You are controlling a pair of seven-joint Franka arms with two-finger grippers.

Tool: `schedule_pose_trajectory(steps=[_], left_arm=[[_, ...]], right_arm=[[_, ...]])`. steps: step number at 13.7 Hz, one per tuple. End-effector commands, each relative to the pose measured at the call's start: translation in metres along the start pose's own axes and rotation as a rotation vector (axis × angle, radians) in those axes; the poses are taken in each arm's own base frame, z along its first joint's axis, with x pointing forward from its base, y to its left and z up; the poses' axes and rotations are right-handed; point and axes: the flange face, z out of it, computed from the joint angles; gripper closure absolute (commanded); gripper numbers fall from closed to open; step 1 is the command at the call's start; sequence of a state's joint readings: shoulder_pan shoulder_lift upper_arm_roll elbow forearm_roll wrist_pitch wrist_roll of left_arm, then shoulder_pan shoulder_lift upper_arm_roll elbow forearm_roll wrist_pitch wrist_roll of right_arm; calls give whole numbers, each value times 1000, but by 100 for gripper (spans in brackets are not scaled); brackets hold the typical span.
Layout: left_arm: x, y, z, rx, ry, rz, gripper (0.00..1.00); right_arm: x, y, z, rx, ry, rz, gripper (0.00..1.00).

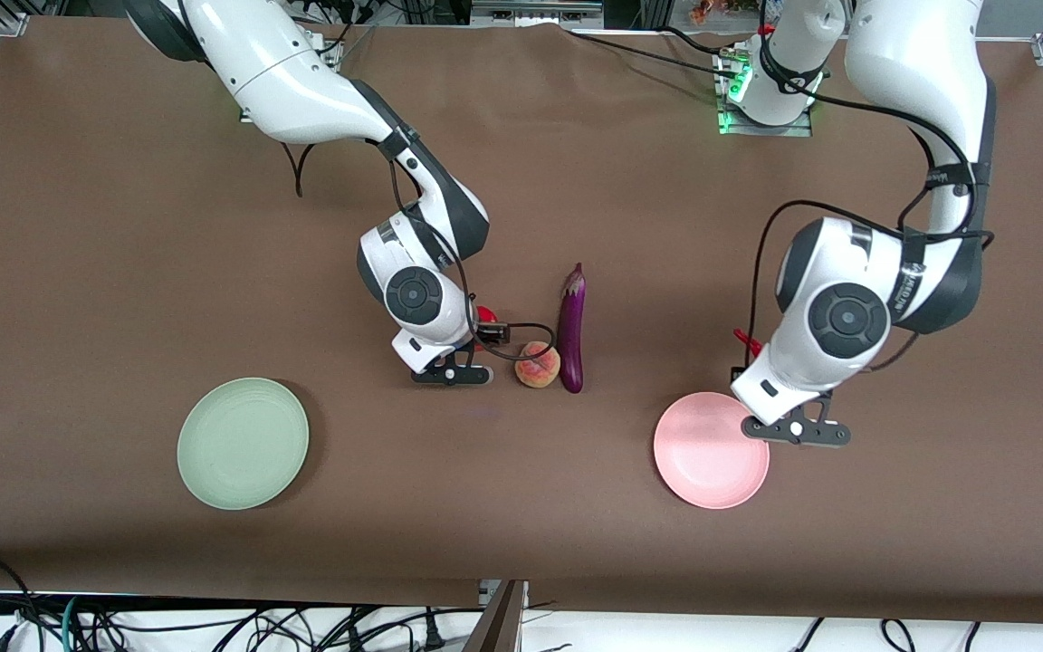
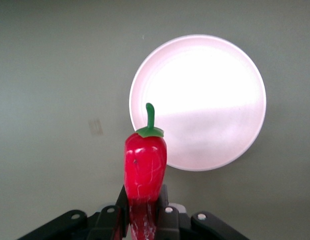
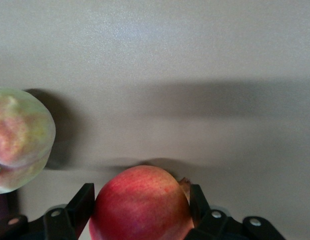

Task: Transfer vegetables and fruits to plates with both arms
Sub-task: 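Swing the left gripper to the pink plate while the right gripper carries the apple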

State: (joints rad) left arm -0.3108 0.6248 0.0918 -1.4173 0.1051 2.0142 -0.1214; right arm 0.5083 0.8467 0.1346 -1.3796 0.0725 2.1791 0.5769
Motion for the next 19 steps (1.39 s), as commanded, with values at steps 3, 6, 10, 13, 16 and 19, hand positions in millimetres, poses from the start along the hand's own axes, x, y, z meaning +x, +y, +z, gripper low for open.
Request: schedule_pose_trajectory(steps=[3,6,10,13,16,19], left_arm=[[30,-10,78,12,106,119,87],[41,-1,95,8,137,124,87],[47,8,105,1,142,119,88],[49,13,115,2,141,123,87],[50,10,121,3,139,120,9],[52,6,113,3,149,115,0]], right_arm=[[7,8,-13,-32,34,-54,71],[35,45,-54,-30,19,-68,73],[93,156,-123,-37,-51,-249,73],[123,262,-139,-20,-48,-369,73],[138,338,-139,-96,-36,-424,73],[150,370,-130,-154,19,-416,72]])
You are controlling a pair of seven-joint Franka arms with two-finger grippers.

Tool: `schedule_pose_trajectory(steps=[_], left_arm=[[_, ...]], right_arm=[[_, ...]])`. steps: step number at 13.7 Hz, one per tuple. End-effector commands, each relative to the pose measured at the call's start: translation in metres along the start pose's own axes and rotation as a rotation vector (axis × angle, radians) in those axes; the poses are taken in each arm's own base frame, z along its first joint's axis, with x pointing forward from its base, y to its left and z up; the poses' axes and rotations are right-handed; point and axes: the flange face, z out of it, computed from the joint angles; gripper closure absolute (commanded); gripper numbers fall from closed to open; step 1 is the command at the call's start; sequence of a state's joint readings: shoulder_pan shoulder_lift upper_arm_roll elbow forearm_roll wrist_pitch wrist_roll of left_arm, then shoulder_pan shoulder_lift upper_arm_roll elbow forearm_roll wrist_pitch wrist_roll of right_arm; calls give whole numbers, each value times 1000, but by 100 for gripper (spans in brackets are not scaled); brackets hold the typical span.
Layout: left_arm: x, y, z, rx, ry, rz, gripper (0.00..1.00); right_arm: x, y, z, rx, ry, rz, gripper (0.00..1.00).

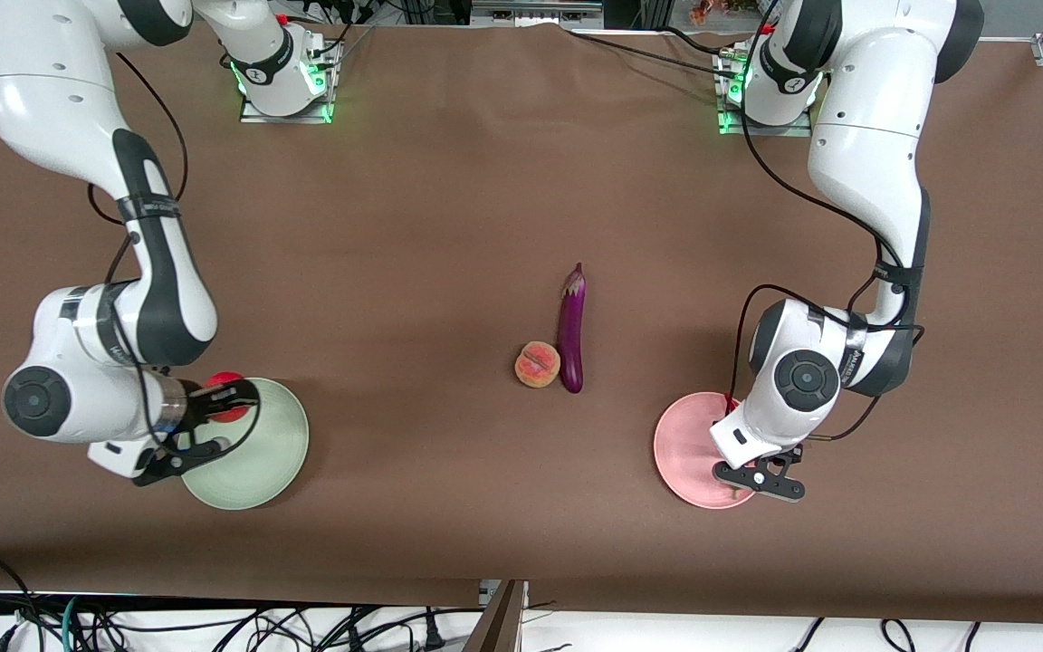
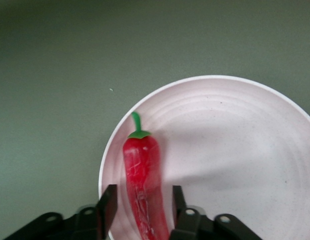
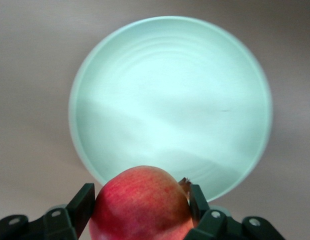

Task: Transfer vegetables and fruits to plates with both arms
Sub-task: 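Open the left gripper to set the chili on the pink plate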

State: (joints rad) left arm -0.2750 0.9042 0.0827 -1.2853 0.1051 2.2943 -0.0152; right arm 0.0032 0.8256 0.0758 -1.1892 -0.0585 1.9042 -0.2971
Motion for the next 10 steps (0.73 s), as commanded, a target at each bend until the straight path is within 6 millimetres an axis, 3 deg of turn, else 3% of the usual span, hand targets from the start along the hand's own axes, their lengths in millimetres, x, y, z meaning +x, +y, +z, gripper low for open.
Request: schedule_pose_trajectory(steps=[1,4,7,8,9,10], left_arm=[[12,-3,-15,10,28,8,0],[12,3,-44,5,-16,-49,0],[-5,64,-81,-47,-170,-180,0],[-9,96,-95,-83,-180,-183,0],[-14,120,-100,-112,-191,-154,0],[-20,138,-106,-148,-200,-131,0]], right_arm=[[5,10,16,-55,23,-26,72],[6,14,38,-61,52,-29,71],[5,21,52,-70,86,-23,66],[5,21,52,-69,88,-21,45],[7,21,47,-70,104,-5,1],[11,24,37,-82,141,-11,0]])
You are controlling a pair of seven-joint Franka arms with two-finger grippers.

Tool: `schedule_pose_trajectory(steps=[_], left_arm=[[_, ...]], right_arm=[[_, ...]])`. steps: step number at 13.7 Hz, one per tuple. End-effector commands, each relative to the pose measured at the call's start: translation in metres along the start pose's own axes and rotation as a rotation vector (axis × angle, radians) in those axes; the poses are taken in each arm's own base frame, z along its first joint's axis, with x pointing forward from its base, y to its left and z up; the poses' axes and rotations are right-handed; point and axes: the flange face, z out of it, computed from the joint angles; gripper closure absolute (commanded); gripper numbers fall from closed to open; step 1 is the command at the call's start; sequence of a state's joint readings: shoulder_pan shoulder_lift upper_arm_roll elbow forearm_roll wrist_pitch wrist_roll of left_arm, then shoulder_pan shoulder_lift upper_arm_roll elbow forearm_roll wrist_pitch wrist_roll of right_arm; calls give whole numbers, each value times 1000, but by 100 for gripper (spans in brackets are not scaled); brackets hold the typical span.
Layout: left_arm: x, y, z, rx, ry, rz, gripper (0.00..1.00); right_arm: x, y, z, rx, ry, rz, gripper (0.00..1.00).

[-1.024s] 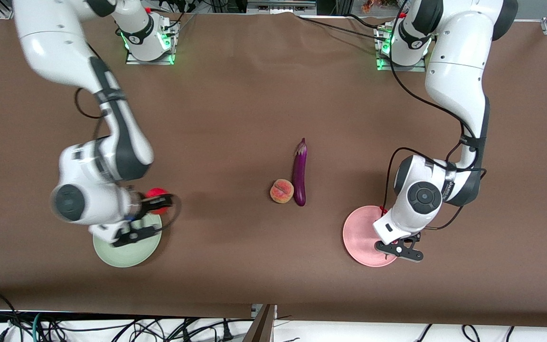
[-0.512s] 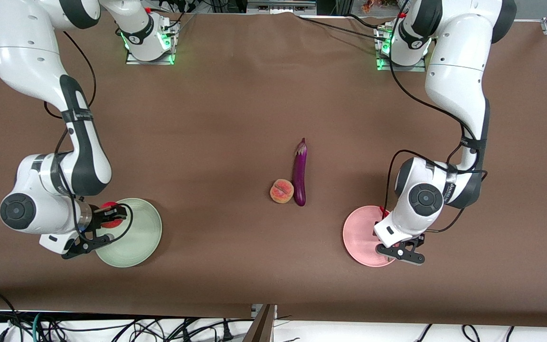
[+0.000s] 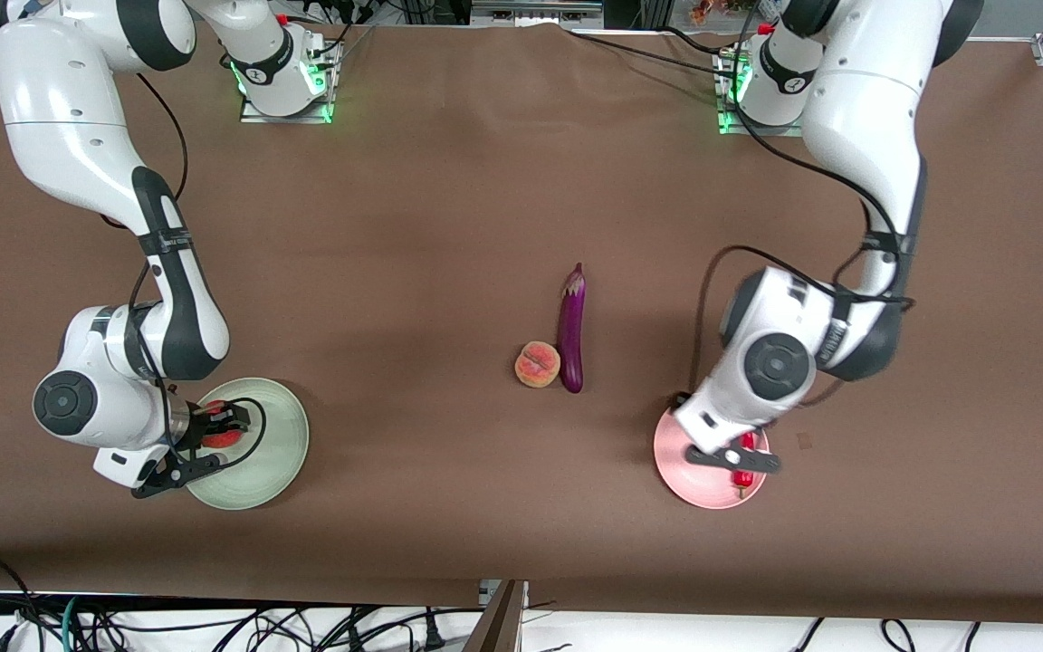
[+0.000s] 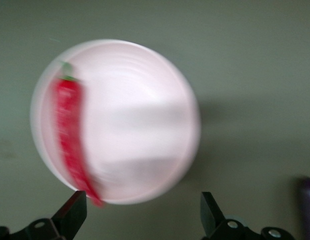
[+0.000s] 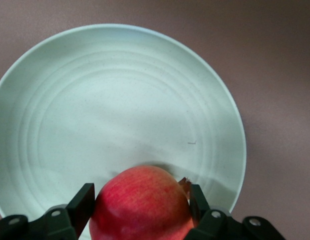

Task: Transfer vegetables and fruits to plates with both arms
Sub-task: 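Open the left gripper to set the chili on the pink plate, then grasp the eggplant with the left gripper while the right gripper lowers the apple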

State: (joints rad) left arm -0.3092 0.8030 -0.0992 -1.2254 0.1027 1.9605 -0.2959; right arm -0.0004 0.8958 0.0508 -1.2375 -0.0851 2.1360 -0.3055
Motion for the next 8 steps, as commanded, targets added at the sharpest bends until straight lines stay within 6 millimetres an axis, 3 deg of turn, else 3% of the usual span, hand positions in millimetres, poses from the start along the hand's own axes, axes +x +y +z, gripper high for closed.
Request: schedule_pose_trajectory(steps=[1,3,5,7,8], left_arm=[[-34,51,-10,-80,-57,49,0],[-62,81,-9,-88,-91,87,0],[-93,99,-5,-67,-120,133,0],[-125,131,14,-59,-130,183,0],[-135,146,27,-69,-107,188,0]], right_arm=[[6,2,-24,-12,60,-7,0],[11,-10,-43,-9,76,-15,0],[14,-27,-48,60,77,47,0],[16,-46,-49,137,44,168,0],[21,-62,-69,157,65,206,0]])
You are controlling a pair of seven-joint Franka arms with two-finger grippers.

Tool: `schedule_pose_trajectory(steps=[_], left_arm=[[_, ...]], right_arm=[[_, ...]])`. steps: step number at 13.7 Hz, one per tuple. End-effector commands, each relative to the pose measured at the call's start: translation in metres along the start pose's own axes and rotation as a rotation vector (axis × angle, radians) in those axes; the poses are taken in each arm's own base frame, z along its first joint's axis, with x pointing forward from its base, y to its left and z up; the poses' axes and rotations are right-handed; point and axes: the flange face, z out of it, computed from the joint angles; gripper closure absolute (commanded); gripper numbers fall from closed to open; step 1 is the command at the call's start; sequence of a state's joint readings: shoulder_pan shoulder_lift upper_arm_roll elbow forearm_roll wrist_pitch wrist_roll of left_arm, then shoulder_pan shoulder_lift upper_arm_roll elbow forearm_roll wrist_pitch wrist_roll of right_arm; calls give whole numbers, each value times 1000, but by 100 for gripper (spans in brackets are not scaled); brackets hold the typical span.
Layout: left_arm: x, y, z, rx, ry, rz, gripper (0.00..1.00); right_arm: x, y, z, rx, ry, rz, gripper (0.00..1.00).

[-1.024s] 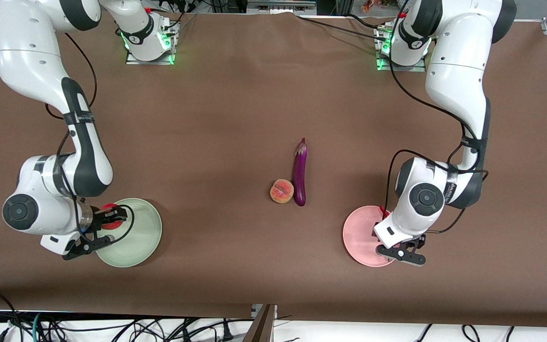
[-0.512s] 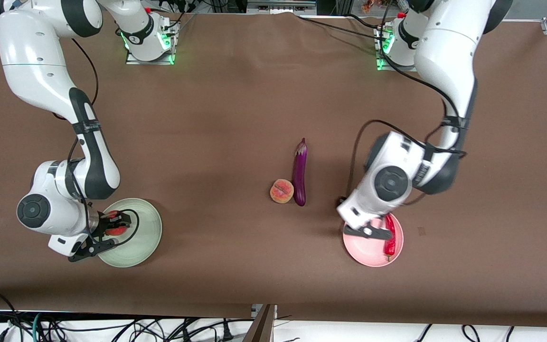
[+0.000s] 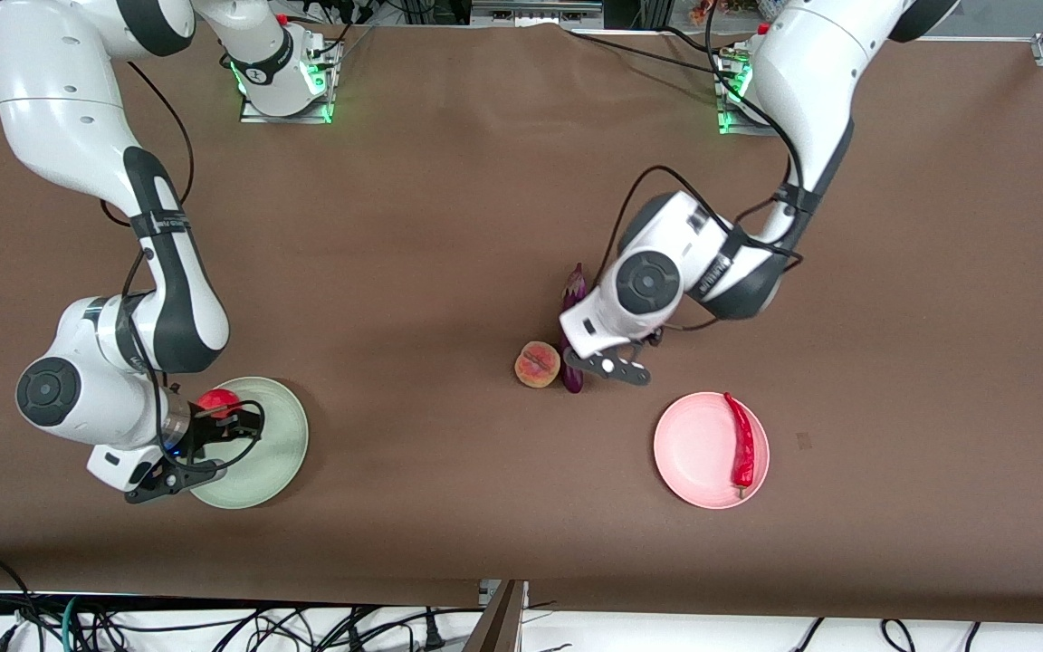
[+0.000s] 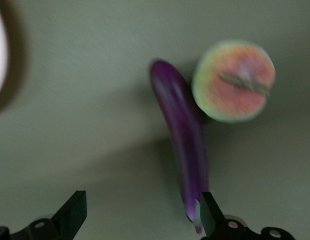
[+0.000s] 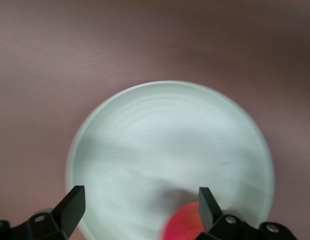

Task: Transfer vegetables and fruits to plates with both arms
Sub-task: 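Grasp the eggplant with the left gripper while the right gripper lowers the apple, then lift the eggplant with the left gripper while the right gripper releases the apple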

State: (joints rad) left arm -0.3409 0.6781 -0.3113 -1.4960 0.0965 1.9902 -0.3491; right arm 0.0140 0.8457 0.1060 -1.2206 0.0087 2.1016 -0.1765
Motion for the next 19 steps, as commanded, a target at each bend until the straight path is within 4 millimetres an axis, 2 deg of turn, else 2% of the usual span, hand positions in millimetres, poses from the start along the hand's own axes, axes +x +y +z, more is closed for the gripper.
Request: schedule_pose_trajectory(steps=[1,2,4,6,7,8,11,14,16,19], left_arm=[[-32,37,34,-4,41,6,0],[-39,45,56,-9,56,1,0],[-39,44,84,-13,127,27,1],[-33,42,93,-16,167,41,15],[-32,41,94,-20,174,38,33],[-31,40,95,-20,173,37,54],[-33,36,96,-11,155,20,100],[-32,14,76,30,95,-73,100],[-32,-11,45,55,73,-114,100],[-34,-43,-18,98,45,-170,100]], right_arm=[[3,-39,-24,73,7,115,0],[2,-54,-22,107,-11,150,0],[1,-83,-18,181,-45,234,0],[0,-111,-13,224,-70,292,0],[0,-125,-7,231,-81,305,0],[0,-141,-2,231,-87,306,0],[0,-184,16,234,-83,328,0],[0,-246,31,249,-44,399,0],[-2,-285,42,265,-9,443,0],[-11,-345,60,305,40,502,0]])
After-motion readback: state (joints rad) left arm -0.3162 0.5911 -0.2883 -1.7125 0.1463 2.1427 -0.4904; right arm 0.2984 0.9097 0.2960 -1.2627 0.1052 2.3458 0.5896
